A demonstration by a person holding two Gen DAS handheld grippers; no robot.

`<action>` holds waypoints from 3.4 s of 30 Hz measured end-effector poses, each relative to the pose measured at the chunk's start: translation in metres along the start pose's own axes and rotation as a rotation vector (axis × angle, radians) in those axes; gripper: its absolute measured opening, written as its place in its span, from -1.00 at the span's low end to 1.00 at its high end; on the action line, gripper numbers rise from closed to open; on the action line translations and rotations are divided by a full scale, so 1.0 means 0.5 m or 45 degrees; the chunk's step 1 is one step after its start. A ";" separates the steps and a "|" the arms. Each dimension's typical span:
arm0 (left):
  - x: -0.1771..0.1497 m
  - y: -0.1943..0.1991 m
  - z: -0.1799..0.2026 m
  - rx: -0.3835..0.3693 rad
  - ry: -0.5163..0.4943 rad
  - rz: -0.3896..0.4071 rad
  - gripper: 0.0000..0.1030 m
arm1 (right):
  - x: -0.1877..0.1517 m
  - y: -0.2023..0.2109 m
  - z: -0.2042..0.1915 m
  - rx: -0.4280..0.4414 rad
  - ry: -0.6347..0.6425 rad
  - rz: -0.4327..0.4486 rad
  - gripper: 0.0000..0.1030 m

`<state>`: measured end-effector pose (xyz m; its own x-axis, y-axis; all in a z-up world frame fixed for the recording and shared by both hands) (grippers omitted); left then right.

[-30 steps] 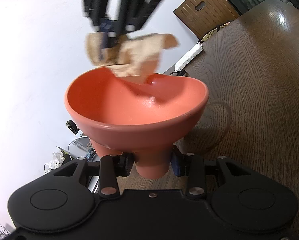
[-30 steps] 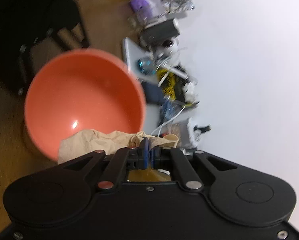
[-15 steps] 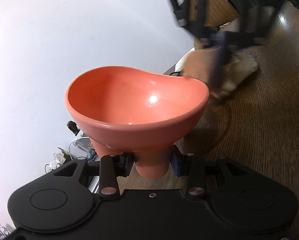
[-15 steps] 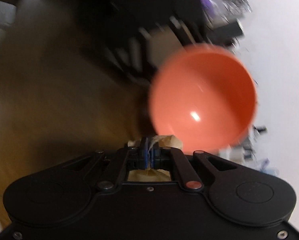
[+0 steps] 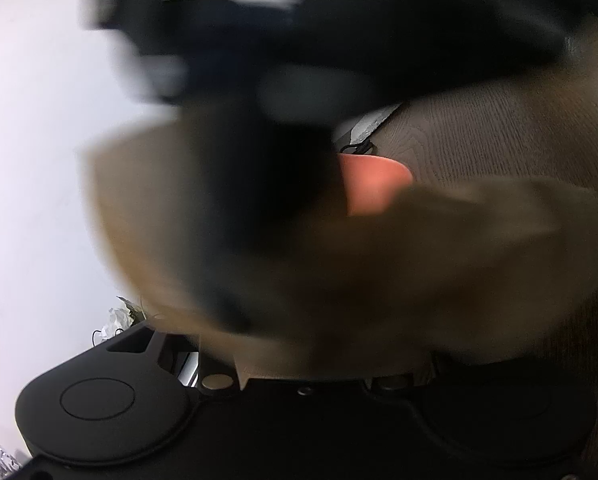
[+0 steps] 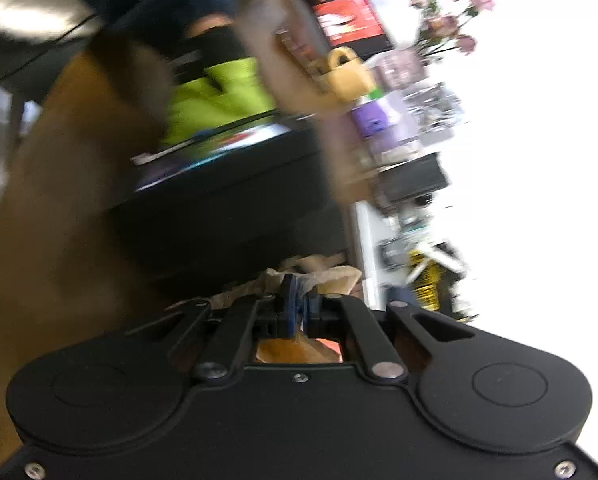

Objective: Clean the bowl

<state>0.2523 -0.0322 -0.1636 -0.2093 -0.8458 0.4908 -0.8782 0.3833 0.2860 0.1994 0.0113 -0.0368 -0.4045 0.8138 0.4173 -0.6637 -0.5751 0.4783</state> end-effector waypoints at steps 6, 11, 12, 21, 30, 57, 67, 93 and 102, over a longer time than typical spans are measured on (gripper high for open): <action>-0.005 -0.010 -0.015 -0.001 0.001 0.000 -0.28 | -0.006 -0.024 0.092 -0.148 -0.017 -0.017 -0.95; -0.012 -0.019 -0.028 -0.002 0.002 -0.001 -0.28 | -0.040 -0.035 0.150 -0.247 -0.047 -0.059 -0.95; -0.012 -0.019 -0.029 -0.002 0.002 -0.001 -0.28 | -0.049 -0.037 0.158 -0.267 -0.049 -0.071 -0.95; -0.001 0.029 0.008 -0.001 0.000 0.000 -0.29 | -0.160 -0.044 0.195 -0.318 -0.059 -0.254 -0.95; 0.004 0.041 0.026 -0.001 -0.001 0.001 -0.29 | -0.249 -0.056 0.130 -0.222 0.028 -0.418 -0.95; 0.016 0.028 0.031 0.011 -0.013 0.004 -0.28 | -0.047 0.013 -0.067 0.203 0.219 -0.148 -0.95; 0.019 0.028 0.027 0.011 -0.012 0.004 -0.28 | 0.018 -0.033 0.060 -0.028 0.198 -0.071 -0.95; 0.008 0.002 0.006 0.000 -0.001 0.001 -0.29 | -0.189 -0.056 0.165 -0.287 0.106 -0.356 -0.95; 0.002 0.012 0.009 0.002 -0.002 0.001 -0.29 | -0.246 -0.040 0.089 -0.161 0.113 -0.459 -0.95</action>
<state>0.2448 -0.0327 -0.1651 -0.2107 -0.8461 0.4896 -0.8786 0.3835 0.2846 0.2905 -0.0812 -0.0631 -0.1804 0.9690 0.1686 -0.8433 -0.2406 0.4805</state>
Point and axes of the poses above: each gripper's, at about its wrist camera, not at the fingertips, and y roughly against the way its jaws point, z to its right, x to its top, the point moved 7 cm from there along -y, roughly the way its jaws point, and after that the axes turned 6 degrees about -y, right-handed, at the moved point
